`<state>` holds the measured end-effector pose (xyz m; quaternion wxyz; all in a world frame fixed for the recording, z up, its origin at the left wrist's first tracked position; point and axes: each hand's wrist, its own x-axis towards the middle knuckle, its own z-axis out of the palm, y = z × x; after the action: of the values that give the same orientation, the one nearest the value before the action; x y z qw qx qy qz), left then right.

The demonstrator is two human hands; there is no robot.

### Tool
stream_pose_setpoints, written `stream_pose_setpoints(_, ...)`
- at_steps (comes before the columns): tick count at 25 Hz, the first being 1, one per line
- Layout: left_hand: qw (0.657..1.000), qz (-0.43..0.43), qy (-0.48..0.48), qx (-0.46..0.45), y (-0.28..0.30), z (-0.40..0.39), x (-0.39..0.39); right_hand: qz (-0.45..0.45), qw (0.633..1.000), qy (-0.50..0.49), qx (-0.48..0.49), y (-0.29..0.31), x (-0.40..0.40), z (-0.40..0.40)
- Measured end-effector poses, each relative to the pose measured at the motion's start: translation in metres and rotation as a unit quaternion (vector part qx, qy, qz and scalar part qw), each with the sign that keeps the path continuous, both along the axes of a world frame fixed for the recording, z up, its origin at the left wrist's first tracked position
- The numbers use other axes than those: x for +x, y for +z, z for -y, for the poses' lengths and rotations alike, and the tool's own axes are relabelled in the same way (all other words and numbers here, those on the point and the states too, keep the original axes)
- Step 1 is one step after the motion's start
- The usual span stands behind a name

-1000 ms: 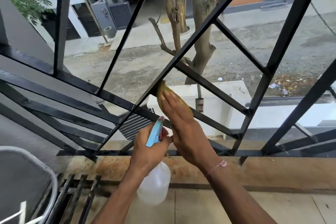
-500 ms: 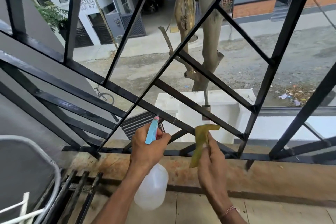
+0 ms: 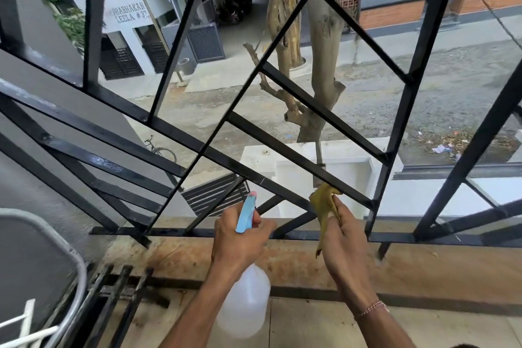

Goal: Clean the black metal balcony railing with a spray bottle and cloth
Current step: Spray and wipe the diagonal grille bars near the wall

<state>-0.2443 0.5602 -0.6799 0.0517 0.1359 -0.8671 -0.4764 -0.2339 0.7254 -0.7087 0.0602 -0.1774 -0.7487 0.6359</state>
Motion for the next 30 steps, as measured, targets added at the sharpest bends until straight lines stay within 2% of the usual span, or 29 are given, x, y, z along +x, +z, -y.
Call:
stream_pose_setpoints(10,0.998,0.019,-0.058,0.01,-0.026,-0.018,0.0,0.012,0.998,-0.056,0.005,-0.03,0.003,-0.017)
stream_pose_setpoints(13,0.997,0.011,-0.072,0.015,-0.027,-0.018,-0.001,0.018,0.992,-0.088,0.084,-0.04,-0.002,-0.005)
stream_pose_setpoints(16,0.997,0.003,-0.083,0.008,-0.026,-0.011,0.0,0.085,0.974,-0.002,0.21,-0.06,-0.015,0.021)
stream_pose_setpoints(18,0.997,0.002,-0.075,0.021,-0.023,-0.003,0.003,0.113,0.964,0.027,0.239,-0.077,-0.024,0.035)
stream_pose_setpoints(22,0.998,-0.019,-0.053,0.029,-0.007,0.03,0.002,-0.032,0.974,0.052,0.218,-0.027,-0.028,0.07)
stream_pose_setpoints(25,0.998,-0.035,-0.033,0.037,0.006,0.052,0.006,-0.151,0.959,0.158,0.178,0.038,-0.044,0.099)
stream_pose_setpoints(28,0.998,-0.039,-0.015,0.04,0.018,0.074,0.012,-0.197,0.938,0.225,0.177,0.081,-0.059,0.135)
stream_pose_setpoints(30,0.999,-0.04,-0.008,0.027,0.019,0.085,0.013,-0.208,0.932,0.232,0.186,0.078,-0.059,0.151)
